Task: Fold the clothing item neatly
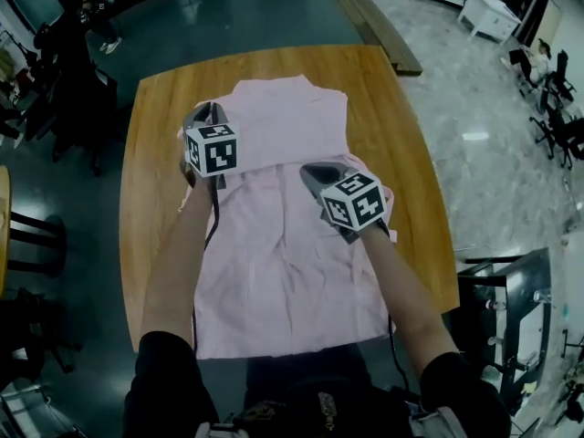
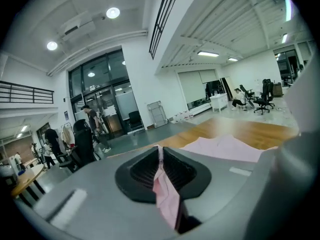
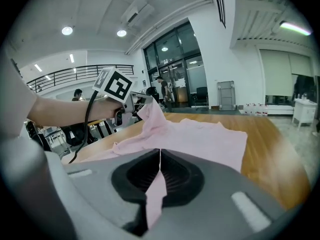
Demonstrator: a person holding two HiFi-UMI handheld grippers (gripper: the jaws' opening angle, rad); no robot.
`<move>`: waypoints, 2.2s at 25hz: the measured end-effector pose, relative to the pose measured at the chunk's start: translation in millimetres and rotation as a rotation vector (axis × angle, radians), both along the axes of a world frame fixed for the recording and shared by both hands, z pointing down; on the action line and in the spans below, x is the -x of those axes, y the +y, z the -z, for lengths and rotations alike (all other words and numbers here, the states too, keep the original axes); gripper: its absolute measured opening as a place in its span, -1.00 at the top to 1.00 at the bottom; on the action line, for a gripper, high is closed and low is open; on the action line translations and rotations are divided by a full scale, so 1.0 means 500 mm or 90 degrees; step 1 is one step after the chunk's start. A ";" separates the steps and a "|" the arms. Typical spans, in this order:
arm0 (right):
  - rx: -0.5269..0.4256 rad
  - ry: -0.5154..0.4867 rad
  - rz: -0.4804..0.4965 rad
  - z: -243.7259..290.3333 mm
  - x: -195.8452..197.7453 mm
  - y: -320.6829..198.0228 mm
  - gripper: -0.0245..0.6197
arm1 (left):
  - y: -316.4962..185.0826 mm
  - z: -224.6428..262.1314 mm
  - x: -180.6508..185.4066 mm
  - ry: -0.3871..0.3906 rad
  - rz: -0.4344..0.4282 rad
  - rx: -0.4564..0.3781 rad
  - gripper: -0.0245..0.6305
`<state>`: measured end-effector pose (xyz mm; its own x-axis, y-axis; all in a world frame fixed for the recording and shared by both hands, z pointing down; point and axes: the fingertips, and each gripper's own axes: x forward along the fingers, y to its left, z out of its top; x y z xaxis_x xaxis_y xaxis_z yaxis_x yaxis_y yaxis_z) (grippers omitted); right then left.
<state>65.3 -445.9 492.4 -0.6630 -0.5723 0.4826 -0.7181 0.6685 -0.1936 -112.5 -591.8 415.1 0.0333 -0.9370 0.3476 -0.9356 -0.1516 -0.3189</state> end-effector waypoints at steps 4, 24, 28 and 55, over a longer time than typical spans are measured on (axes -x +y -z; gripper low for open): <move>0.009 0.007 -0.022 -0.019 -0.070 0.005 0.90 | -0.001 -0.086 -0.127 -0.025 -0.064 0.045 0.81; 0.013 0.018 -0.031 -0.035 -0.076 -0.039 0.90 | 0.099 -0.214 -0.314 0.035 -0.266 0.161 0.26; 0.006 0.019 -0.001 -0.034 -0.007 -0.068 0.90 | 0.078 -0.194 -0.193 0.042 -0.214 0.156 0.32; -0.074 0.226 0.028 -0.144 0.188 -0.383 0.77 | -0.030 -0.360 0.089 0.045 -0.171 0.256 0.62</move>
<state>-28.5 -637.6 564.3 -0.4917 -0.6114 0.6200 -0.6965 0.7035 0.1413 -156.9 -606.6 595.3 0.2923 -0.6837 0.6686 -0.8639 -0.4887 -0.1220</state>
